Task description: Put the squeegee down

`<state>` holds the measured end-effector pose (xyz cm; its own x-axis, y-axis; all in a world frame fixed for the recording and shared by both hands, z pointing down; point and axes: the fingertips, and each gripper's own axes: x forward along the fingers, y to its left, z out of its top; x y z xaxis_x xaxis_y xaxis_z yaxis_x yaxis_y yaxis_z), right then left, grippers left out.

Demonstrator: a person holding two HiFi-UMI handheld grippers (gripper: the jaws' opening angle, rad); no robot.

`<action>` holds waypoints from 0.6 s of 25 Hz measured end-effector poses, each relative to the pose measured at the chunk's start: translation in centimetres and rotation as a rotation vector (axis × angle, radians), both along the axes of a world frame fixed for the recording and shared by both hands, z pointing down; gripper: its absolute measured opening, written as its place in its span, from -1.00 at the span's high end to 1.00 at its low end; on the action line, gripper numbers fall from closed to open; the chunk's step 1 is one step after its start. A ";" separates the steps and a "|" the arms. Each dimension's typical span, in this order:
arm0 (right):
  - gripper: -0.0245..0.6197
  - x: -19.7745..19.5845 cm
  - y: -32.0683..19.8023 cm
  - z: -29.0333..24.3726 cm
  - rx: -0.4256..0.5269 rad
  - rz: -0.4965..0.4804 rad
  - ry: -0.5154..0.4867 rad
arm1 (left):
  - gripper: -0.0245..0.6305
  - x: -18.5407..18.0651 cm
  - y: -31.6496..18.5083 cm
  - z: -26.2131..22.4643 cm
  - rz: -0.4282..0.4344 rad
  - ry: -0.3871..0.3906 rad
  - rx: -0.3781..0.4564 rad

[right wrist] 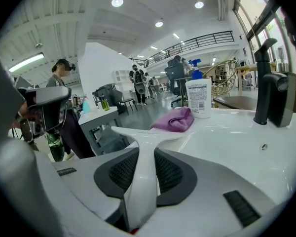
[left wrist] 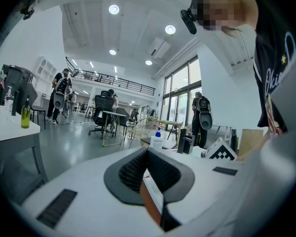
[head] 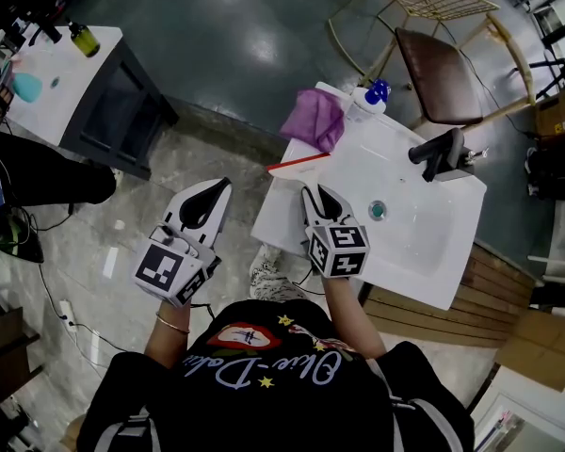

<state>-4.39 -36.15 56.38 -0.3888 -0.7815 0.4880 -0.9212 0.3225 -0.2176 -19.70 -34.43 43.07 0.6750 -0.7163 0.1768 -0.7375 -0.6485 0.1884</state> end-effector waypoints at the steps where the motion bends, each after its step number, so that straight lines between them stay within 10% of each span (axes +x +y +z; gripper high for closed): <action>1: 0.56 0.0 0.0 0.0 0.000 -0.001 0.004 | 0.94 0.0 0.0 0.0 -0.001 0.000 0.000; 15: 0.56 -0.3 -0.2 0.3 -0.008 -0.005 0.039 | 0.94 -0.5 0.2 0.1 -0.009 -0.002 -0.002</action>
<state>-4.66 -36.30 56.68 -0.3732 -0.7754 0.5094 -0.9275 0.3253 -0.1844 -20.16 -34.28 43.17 0.6684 -0.7218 0.1797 -0.7435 -0.6415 0.1888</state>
